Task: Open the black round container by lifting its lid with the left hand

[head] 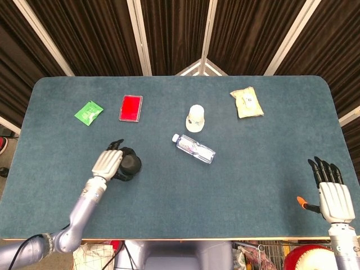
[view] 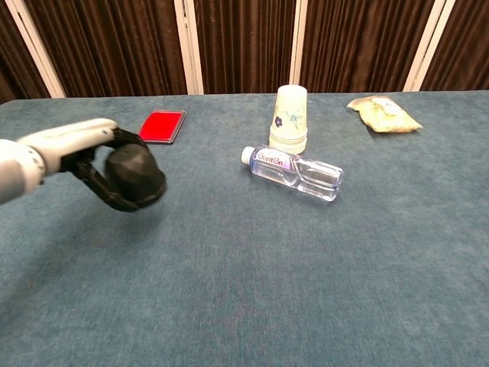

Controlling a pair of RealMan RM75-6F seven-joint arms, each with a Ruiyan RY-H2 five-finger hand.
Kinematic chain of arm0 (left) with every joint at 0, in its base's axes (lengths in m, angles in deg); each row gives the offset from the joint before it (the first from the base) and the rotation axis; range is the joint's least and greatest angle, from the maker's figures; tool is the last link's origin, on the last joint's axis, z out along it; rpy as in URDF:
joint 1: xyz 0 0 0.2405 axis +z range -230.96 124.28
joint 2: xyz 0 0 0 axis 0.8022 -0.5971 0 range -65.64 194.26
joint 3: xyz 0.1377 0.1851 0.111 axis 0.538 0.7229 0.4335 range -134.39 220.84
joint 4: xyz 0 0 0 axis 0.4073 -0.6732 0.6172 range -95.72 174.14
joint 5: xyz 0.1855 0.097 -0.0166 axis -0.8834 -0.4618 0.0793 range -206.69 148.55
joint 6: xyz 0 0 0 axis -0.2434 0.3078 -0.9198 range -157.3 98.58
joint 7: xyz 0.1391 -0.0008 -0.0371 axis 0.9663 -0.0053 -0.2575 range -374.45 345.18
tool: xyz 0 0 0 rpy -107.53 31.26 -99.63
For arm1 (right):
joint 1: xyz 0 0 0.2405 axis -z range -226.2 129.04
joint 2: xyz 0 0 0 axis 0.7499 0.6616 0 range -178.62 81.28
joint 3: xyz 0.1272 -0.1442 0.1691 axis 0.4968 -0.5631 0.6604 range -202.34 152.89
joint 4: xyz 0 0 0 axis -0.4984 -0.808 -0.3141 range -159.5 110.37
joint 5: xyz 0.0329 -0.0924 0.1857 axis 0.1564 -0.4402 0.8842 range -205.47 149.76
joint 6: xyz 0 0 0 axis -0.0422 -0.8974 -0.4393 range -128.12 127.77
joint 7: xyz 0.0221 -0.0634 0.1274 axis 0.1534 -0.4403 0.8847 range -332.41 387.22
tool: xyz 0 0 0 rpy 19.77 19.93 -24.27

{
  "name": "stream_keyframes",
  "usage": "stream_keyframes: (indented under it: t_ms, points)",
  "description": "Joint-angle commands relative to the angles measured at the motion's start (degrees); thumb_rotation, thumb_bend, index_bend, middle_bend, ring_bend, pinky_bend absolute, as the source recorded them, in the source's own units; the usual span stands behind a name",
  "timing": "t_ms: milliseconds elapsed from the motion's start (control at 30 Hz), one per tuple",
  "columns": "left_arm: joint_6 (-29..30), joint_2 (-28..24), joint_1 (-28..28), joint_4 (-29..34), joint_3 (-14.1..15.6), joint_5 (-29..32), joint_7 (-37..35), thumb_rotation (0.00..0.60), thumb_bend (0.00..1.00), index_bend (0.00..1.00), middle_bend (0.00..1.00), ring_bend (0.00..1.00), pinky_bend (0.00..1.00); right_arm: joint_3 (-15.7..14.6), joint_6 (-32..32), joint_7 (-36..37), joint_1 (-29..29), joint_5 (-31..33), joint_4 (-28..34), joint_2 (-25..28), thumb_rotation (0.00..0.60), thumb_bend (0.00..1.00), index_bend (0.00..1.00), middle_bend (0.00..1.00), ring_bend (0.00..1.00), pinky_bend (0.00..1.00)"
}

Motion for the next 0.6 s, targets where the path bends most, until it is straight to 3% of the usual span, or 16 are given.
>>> stream_keyframes:
  t_ms: [33, 333, 600]
  points:
    - [-2.2, 1.8, -2.7, -1.4, 0.1, 2.8, -1.7, 0.6, 0.37, 0.51, 0.45, 0.0, 0.0, 0.0, 0.0, 0.0, 0.0, 0.1, 0.0, 0.0, 0.6, 0.19, 0.07, 0.0, 0.0, 0.01]
    - [-0.5, 3.7, -5.2, -2.9, 1.9, 4.0, -0.5, 0.6, 0.34, 0.51, 0.41, 0.0, 0.0, 0.1, 0.5, 0.8, -0.2, 0.4, -0.3, 0.0, 0.6, 0.19, 0.07, 0.0, 0.0, 0.01]
    - [4.5, 5.9, -6.5, -5.8, 3.8, 3.2, 2.8, 0.6, 0.34, 0.51, 0.41, 0.0, 0.0, 0.1, 0.7, 1.6, -0.2, 0.3, -0.5, 0.1, 0.6, 0.19, 0.07, 0.0, 0.0, 0.01]
